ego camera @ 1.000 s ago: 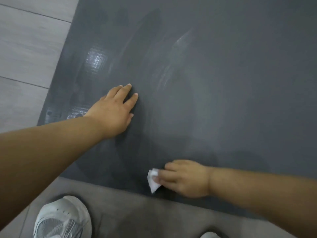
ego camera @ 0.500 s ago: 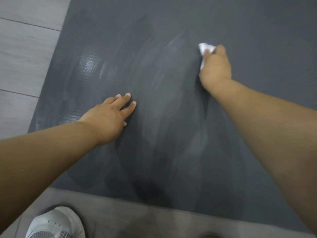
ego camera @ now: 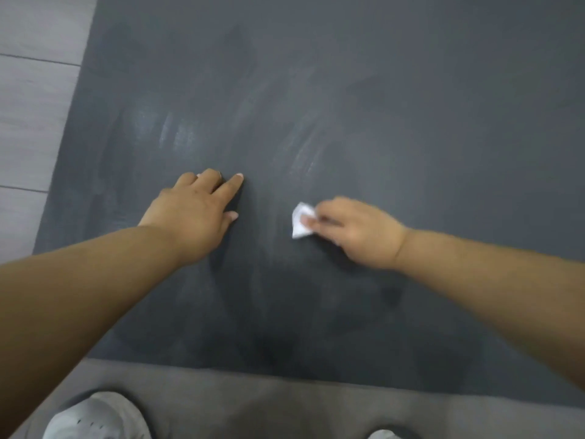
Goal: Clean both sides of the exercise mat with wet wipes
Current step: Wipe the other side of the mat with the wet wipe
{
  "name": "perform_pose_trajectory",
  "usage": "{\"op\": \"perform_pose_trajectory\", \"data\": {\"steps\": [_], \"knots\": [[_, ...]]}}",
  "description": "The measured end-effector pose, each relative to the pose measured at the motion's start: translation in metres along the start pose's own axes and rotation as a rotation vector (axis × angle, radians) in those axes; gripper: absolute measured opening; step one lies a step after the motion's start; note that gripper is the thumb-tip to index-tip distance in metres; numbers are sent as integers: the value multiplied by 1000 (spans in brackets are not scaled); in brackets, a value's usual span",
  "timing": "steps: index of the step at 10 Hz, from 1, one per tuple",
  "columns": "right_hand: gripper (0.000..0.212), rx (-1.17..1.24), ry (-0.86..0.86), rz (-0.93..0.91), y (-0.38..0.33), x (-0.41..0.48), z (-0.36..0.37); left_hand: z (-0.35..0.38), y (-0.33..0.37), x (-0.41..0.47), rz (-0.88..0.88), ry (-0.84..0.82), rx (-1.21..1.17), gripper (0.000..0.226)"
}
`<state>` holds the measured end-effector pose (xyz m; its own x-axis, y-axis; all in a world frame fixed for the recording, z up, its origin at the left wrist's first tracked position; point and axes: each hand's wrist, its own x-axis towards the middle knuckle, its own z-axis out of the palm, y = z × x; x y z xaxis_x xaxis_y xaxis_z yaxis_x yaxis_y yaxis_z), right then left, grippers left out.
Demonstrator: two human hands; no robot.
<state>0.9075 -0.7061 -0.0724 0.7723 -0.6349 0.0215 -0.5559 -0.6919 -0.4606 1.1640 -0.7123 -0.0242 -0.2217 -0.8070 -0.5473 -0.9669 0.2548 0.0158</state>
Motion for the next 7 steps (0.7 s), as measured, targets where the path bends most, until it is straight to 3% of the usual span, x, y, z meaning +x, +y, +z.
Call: {"op": "perform_pose_trajectory", "data": {"steps": [1, 2, 3, 4, 5, 6, 7], "knots": [[19, -112, 226, 571, 79, 23, -39, 3, 9, 4, -31, 23, 5, 59], [19, -195, 333, 1035, 128, 23, -65, 10, 13, 8, 11, 56, -45, 56], [38, -196, 286, 1068, 115, 23, -59, 17, 12, 11, 31, 31, -72, 55], [43, -116, 161, 773, 52, 12, -28, 20, 13, 11, 35, 18, -41, 55], [34, 71, 5, 360, -24, -35, 16, 18, 18, 8, 12, 34, -50, 55], [38, -1, -124, -27, -79, -96, 48, 15, 32, 3, 35, 75, -101, 59], [37, -36, -183, -203, -97, -128, 56, 21, 51, -1, 115, 75, -100, 58]]}}
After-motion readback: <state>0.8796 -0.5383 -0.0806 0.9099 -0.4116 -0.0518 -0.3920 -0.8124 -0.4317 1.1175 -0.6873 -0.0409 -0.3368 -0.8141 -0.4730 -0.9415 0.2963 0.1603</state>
